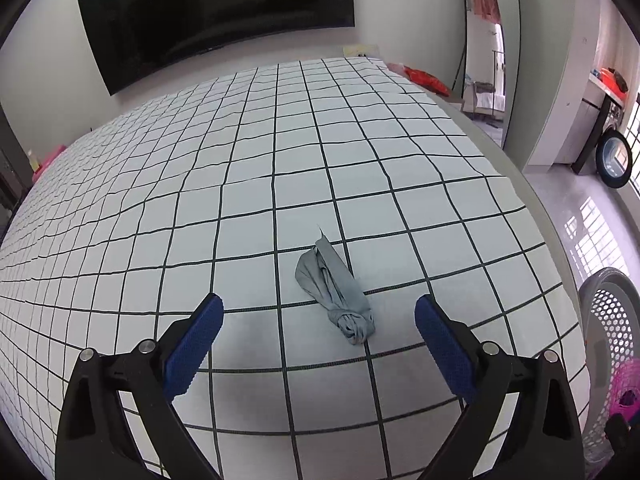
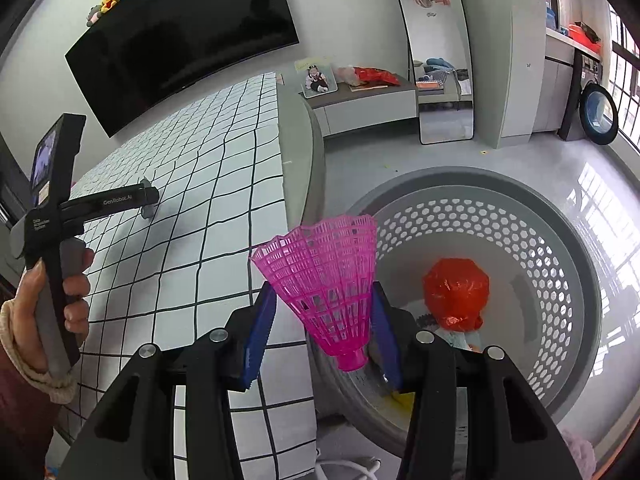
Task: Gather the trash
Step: 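Carry the shuttlecock over the basket while the left gripper grasps the grey cloth, then carry the grey cloth over the basket with the left gripper while the right holds the shuttlecock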
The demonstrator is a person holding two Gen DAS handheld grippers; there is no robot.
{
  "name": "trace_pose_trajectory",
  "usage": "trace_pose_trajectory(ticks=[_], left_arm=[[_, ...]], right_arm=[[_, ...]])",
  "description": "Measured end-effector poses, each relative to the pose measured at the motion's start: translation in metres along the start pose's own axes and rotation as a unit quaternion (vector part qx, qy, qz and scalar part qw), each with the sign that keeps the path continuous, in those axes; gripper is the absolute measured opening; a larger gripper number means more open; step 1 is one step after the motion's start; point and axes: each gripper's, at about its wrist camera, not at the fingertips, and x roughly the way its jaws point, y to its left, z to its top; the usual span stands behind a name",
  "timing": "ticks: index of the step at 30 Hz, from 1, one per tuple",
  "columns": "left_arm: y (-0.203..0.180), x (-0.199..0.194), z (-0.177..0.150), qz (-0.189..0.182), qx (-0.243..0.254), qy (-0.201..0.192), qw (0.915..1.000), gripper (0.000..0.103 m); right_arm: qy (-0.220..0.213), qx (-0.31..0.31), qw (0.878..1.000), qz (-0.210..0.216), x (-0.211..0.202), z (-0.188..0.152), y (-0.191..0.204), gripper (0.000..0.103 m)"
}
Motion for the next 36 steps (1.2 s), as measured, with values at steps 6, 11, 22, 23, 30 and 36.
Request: trace_pose_trajectory(ticks=[6, 11, 22, 23, 30, 36], left_arm=[[-0.003, 0.011, 0.0, 0.009, 0.012, 0.006, 0.9999, 0.041], [-0.01, -0.003, -0.011, -0.014, 0.029, 0.007, 0.9995, 0.015], [-0.054, -0.107, -0.053, -0.079, 0.075, -0.066, 0.9919, 0.015], [-0.062, -0.116, -0.057, -0.085, 0.084, -0.075, 0.99, 0.015], [-0.132, -0.165, -0.087, -0.132, 0.151, -0.122, 0.972, 0.015], [-0.168, -0.165, -0.103, -0.174, 0.174, -0.102, 0.9639, 0.015]], right_arm=[[-0.004, 0.014, 1.0, -0.002, -0.004, -0.001, -0.014, 0.046], [-0.008, 0.019, 1.0, -0.003, -0.009, -0.002, -0.017, 0.046], [-0.033, 0.033, 0.999, -0.017, -0.049, -0.011, -0.035, 0.046], [-0.035, 0.035, 0.999, -0.021, -0.054, -0.012, -0.039, 0.046], [-0.052, 0.056, 0.996, -0.051, -0.084, -0.025, -0.073, 0.046], [-0.055, 0.08, 0.992, -0.083, -0.093, -0.034, -0.102, 0.046]])
